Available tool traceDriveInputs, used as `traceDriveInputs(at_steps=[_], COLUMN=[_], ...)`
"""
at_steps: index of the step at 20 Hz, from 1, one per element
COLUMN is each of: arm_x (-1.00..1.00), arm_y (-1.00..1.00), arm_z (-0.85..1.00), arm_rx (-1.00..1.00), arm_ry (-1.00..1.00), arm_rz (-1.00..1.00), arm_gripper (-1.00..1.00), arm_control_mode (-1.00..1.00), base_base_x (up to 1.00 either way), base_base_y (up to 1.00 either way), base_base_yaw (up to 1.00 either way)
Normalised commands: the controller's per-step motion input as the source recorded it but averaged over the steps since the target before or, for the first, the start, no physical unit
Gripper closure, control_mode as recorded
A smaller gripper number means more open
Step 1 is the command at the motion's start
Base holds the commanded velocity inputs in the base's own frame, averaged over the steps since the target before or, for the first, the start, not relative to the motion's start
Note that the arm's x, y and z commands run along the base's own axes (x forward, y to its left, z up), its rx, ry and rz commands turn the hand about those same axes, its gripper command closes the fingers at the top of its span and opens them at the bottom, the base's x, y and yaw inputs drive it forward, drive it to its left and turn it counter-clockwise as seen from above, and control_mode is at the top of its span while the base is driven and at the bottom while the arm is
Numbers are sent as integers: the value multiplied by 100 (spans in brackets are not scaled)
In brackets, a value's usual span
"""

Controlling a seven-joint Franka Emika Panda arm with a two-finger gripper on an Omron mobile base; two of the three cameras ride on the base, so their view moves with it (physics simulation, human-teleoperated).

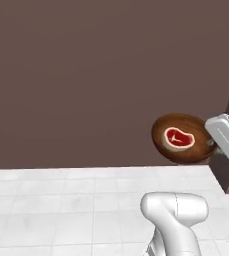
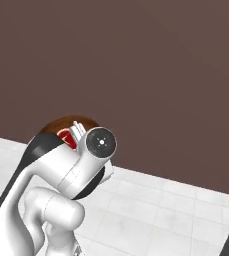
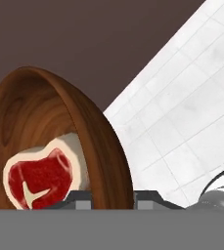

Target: Place one of the steaks on the plate and the other in the bowl. Then place the bowl in the fridge.

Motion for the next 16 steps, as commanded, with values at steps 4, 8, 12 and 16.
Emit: traceDriveInputs(at_steps=[4, 8, 12, 16], arm_x=[0, 0, 0, 0], arm_y=[0, 0, 0, 0], arm_z=[0, 0, 0, 0], arm_rx=[0, 0, 0, 0], arm_ry=[0, 0, 0, 0], arm_rz=[0, 0, 0, 0], arm_gripper=[100, 100, 100, 100], arm_control_mode=[100, 100, 100, 100], base_base_x=[72, 62, 34, 16], base_base_y=[-4, -1, 0, 0], base_base_yaw=[-27, -34, -40, -43])
